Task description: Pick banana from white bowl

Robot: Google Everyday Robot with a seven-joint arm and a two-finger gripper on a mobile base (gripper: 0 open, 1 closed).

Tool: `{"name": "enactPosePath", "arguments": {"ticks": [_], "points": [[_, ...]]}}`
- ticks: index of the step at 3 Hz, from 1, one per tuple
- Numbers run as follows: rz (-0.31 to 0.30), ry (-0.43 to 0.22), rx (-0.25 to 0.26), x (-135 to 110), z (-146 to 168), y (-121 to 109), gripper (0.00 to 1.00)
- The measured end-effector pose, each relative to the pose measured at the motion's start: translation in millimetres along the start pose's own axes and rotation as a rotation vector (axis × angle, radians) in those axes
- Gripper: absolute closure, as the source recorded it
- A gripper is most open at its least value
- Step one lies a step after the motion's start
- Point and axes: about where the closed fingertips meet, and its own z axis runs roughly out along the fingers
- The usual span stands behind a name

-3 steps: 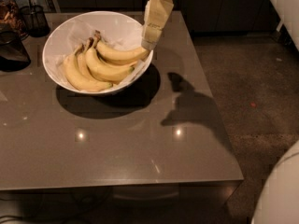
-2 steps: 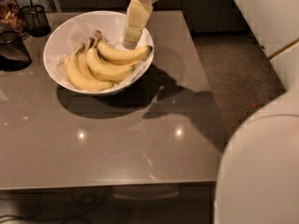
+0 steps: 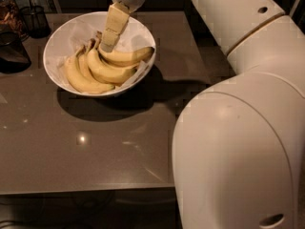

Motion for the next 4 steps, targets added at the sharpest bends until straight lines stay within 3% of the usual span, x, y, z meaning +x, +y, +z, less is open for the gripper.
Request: {"name": "enactPosePath", "arguments": {"ticks": [1, 2, 4], "points": [[0.074, -0.002, -0.023, 0, 15, -1, 0.05], [0.132, 0.006, -0.040, 7, 27, 1, 0.17], [0.169, 0.034, -0.048, 19, 39, 3, 0.29]]}}
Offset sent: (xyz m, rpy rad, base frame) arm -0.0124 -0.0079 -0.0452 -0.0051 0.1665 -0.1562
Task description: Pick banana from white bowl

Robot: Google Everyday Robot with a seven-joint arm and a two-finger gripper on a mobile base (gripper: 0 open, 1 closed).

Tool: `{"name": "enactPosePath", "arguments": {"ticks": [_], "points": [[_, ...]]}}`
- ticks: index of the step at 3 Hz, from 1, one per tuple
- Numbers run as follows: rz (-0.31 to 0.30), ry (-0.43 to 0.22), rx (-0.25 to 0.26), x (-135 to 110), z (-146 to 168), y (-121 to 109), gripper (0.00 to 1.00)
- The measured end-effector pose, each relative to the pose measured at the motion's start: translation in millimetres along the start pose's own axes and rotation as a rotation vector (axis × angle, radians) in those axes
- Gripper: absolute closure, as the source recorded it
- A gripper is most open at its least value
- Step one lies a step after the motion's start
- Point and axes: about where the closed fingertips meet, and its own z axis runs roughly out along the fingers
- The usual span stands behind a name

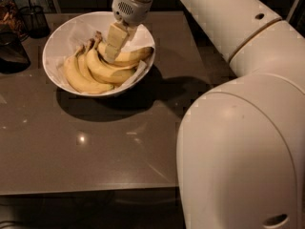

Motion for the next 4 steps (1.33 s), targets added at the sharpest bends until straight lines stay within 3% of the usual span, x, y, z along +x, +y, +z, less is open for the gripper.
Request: {"name": "enactPosePath", "arguments": {"ticks": [2, 4], "points": [[0.004, 0.034, 0.022, 3, 5, -7, 0.38], [-0.006, 0.062, -0.004, 1, 23, -13, 0.41]]}}
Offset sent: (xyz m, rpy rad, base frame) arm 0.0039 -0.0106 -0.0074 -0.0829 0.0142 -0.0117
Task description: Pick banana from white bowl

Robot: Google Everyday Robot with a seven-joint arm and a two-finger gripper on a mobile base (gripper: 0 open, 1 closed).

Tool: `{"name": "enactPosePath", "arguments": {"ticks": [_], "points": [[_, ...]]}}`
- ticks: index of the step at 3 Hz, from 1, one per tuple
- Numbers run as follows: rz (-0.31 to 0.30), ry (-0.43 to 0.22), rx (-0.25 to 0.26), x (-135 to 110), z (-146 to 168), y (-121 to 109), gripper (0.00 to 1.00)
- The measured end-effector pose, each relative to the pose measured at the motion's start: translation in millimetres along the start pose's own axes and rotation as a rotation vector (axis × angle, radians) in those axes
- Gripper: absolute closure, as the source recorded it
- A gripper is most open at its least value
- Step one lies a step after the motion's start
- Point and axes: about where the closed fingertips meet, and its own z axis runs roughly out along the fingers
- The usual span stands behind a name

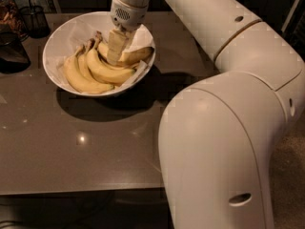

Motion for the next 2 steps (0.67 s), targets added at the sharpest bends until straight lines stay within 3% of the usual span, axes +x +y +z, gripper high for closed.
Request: {"name": "enactPosePath", "arguments": {"ticks": [1, 2], "points": [[0.016, 0.008, -0.020, 6.0, 10.7, -4.2, 0.48], [0.034, 0.016, -0.032, 14.5, 18.3, -8.6, 0.47]]}}
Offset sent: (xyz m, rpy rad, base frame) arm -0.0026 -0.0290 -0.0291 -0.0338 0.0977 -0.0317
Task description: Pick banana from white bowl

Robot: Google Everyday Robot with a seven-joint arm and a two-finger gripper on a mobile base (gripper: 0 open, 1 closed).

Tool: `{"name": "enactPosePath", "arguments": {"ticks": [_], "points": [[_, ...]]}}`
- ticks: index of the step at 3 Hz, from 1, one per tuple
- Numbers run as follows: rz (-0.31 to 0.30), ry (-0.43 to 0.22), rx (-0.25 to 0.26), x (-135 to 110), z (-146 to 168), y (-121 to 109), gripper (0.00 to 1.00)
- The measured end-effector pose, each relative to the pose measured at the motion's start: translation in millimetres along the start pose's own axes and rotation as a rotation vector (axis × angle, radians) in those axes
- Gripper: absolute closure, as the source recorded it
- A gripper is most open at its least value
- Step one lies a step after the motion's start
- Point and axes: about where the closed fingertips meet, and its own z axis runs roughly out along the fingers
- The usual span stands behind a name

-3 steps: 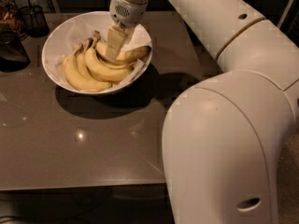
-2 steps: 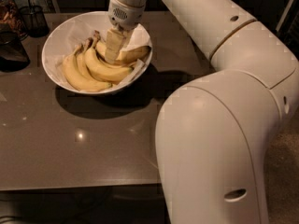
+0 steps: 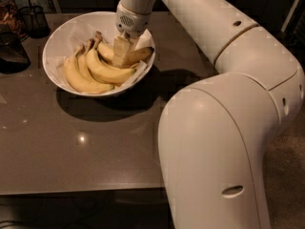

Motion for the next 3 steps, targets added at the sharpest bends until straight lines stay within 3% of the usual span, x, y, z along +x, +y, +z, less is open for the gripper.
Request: {"name": "enactPosePath", "arguments": {"ticks": [2, 3], "points": [[0.011, 0.005, -0.011, 8.5, 9.6, -4.8, 0.88], [0.011, 0.005, -0.011, 8.6, 9.6, -4.8, 1.00]]}}
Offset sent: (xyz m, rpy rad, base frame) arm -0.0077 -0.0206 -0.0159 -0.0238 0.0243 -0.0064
